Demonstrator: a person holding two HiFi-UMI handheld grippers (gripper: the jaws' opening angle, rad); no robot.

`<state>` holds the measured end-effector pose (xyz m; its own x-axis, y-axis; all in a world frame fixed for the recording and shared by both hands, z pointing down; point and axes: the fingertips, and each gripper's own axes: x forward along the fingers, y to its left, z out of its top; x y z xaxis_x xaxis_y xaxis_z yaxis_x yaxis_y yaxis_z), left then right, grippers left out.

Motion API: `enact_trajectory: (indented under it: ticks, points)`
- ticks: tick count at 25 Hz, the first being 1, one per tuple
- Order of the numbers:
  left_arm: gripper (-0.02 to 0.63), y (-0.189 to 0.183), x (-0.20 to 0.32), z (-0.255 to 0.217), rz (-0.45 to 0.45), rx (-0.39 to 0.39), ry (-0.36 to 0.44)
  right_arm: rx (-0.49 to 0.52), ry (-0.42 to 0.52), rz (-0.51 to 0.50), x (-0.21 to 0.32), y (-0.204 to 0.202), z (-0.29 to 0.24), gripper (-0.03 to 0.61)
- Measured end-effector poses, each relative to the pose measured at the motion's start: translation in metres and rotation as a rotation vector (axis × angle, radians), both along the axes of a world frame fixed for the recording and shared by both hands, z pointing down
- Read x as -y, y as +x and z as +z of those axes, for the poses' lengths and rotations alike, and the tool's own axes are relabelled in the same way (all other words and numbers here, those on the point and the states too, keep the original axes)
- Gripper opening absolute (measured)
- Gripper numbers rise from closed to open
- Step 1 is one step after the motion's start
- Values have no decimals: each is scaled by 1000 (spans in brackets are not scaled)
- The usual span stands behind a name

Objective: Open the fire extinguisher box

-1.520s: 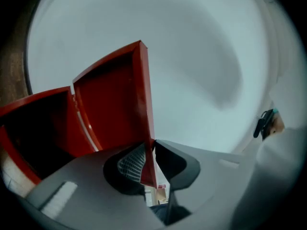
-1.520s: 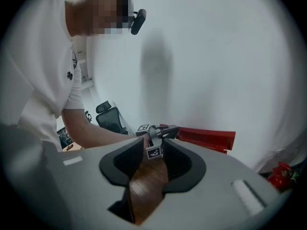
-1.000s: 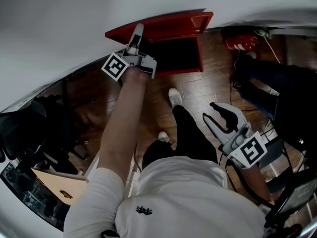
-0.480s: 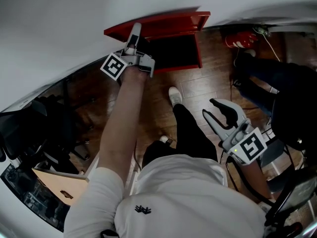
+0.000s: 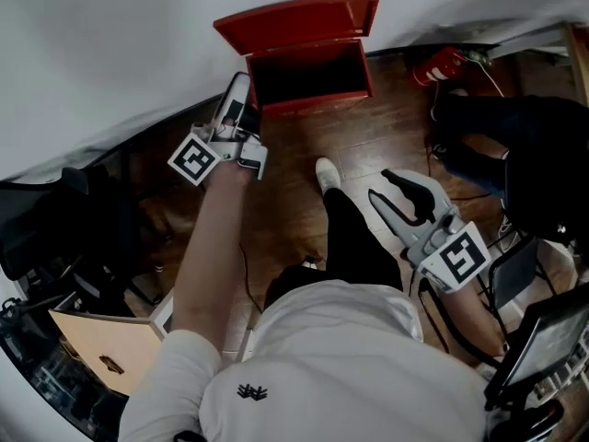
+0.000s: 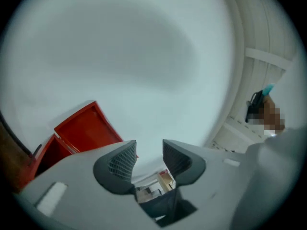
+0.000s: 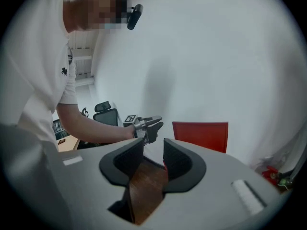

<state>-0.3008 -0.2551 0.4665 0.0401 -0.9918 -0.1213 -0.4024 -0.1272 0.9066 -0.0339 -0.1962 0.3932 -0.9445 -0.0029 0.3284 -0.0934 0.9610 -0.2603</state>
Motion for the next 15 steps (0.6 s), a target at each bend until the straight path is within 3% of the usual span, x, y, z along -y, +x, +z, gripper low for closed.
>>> enact_trajectory:
  ticks: [3,6,11,15]
  points:
    - [152,42,-62,-49,118,216,83,31,79,1,-43,9,-11,115]
    - [130,99,-150,-88,238,385,130,52,97,20,-104,28,-18,115]
    - [67,183,-294,-118,361,708,75,41,106,93,-204,78,-31,114]
    - [60,221,-370,-134,435,794,86,31,125,151,-259,104,-52,110]
